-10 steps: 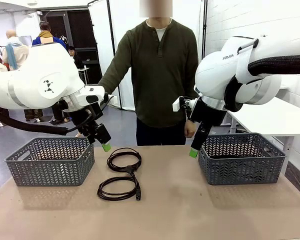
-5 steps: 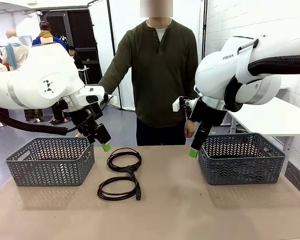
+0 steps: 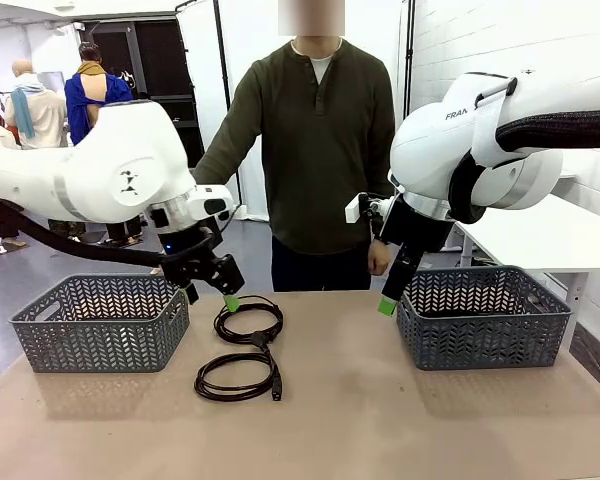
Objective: Organize the cables according to human instructions.
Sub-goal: Pick up a bundle of cables and place it in the basket indicated by the human.
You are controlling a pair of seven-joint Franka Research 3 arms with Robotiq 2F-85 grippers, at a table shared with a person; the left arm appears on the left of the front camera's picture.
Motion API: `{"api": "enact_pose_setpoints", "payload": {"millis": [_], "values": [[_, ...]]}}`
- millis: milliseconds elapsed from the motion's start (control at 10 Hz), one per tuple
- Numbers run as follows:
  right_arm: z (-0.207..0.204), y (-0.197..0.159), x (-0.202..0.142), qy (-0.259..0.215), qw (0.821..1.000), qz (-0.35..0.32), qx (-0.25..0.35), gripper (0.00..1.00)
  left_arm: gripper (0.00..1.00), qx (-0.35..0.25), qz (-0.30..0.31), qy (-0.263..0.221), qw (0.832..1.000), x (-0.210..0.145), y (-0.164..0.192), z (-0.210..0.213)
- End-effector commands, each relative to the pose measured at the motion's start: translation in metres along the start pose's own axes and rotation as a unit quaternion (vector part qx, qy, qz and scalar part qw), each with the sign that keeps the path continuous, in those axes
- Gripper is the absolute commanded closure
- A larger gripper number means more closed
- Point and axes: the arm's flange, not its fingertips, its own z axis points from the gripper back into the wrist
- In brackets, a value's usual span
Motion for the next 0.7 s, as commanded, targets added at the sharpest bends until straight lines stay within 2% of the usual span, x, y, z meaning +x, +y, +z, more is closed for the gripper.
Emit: {"api": "enact_pose_setpoints", "payload": {"millis": [0, 300, 600], "values": [[-0.001, -0.001, 0.0, 0.0, 1.0, -0.001, -0.001, 0.0, 0.0, -0.009, 0.064, 0.026, 0.998, 0.025, -0.011, -0.01], [-0.001, -0.001, 0.0, 0.0, 1.0, -0.001, -0.001, 0.0, 0.0, -0.061, 0.128, 0.047, 0.989, 0.042, -0.021, -0.043], [-0.001, -0.001, 0.0, 0.0, 1.0, -0.001, -0.001, 0.0, 0.0, -0.045, 0.157, 0.078, 0.983, 0.043, -0.029, -0.067]]}}
